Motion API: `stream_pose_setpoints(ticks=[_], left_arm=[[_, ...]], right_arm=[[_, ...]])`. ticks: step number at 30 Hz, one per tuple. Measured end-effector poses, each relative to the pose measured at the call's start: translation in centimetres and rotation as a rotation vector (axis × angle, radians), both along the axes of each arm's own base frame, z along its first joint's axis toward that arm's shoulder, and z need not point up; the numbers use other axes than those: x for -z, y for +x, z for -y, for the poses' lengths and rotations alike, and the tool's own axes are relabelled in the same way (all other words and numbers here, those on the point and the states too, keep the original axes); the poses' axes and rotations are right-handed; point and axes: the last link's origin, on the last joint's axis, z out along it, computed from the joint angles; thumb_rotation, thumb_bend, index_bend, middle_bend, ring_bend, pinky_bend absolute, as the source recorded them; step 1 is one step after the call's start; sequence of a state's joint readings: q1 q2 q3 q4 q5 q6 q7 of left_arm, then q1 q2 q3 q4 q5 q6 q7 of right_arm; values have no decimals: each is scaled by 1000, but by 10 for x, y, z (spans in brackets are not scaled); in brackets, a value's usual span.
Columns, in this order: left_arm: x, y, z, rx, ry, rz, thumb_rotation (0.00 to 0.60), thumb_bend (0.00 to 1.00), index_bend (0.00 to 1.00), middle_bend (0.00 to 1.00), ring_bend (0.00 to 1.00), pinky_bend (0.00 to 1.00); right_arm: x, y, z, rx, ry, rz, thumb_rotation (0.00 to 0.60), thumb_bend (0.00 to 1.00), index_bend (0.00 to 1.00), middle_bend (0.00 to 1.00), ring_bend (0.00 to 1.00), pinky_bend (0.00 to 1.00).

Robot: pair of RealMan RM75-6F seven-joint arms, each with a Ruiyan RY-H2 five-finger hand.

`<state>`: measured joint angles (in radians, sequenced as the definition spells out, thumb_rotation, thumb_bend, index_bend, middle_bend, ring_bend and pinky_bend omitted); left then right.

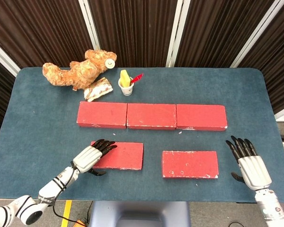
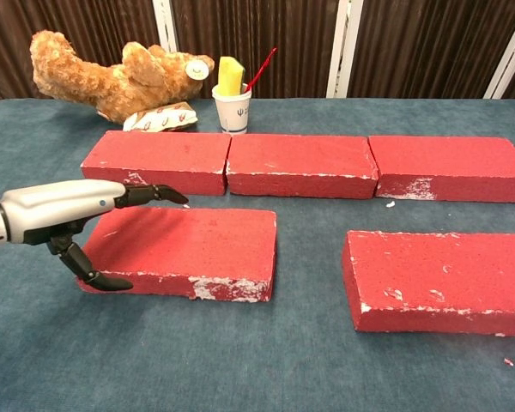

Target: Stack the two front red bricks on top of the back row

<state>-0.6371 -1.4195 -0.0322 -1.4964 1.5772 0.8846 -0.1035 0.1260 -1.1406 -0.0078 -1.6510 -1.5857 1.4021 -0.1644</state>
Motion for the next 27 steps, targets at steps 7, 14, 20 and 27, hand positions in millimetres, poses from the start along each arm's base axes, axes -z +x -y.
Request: stream_pose_setpoints(ticks=[7,14,20,27], left_arm=[[2,-3,-13,-50,-28,-14,600,199,0,0,0,35],[4,-6,-21,-77,-36,-27,600,197,0,0,0,58],[7,-11,-23,-100,-51,-45,600,194,0,0,0,126],[9,-14,-27,-105,-44,-62,600,227,0,335,580,650]], right_arm=[[0,1,-1,0,-8,-1,600,12,0,0,0,0],[1,1,-1,1,-5,-5,600,17,0,0,0,0],[-1,1,-1,3,-10,-2,600,17,0,0,0,0],[-1,1,-2,4,-9,2,600,19,0,0,0,0]])
